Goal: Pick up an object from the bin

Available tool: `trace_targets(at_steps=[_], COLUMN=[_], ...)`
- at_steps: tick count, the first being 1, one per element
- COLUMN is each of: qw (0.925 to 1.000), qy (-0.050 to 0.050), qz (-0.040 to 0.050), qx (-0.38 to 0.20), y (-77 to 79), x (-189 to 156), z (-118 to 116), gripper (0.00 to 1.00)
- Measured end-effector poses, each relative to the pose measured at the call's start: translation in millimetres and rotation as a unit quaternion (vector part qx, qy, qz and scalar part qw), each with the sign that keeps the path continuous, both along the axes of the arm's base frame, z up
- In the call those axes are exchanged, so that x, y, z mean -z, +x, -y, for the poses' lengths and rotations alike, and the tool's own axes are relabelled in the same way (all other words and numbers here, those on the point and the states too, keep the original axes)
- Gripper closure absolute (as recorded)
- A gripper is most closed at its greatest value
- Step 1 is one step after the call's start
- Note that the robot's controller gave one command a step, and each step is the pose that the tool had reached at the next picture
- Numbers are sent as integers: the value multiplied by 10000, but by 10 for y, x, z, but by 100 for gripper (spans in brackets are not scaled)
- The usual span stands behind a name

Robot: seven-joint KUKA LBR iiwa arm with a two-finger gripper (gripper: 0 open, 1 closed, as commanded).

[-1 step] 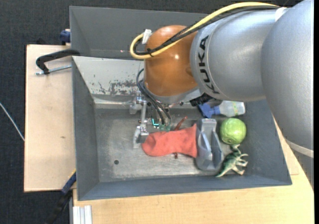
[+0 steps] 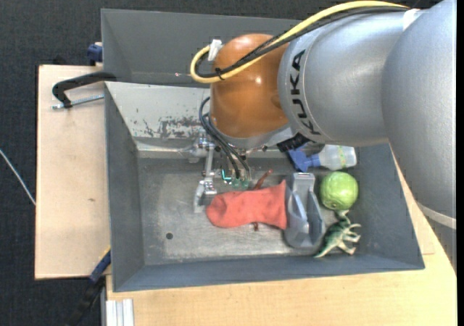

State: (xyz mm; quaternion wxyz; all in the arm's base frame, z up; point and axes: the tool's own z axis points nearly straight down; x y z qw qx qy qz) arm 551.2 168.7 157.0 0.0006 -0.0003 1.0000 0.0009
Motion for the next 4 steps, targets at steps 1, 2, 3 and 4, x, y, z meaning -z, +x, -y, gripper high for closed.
trace_targets(at_steps=[1,2,3,4], qw=[9966,9756,9708,9610], qy=[-12,9,-15,-8], qz=[-19,39,36,6], qx=[-825,-2194,-2397,-2767], y=[-150,-154,-20,-277], x=[-161,-91,477,811], z=[-37,275,567,673], gripper=[0,0,0,100])
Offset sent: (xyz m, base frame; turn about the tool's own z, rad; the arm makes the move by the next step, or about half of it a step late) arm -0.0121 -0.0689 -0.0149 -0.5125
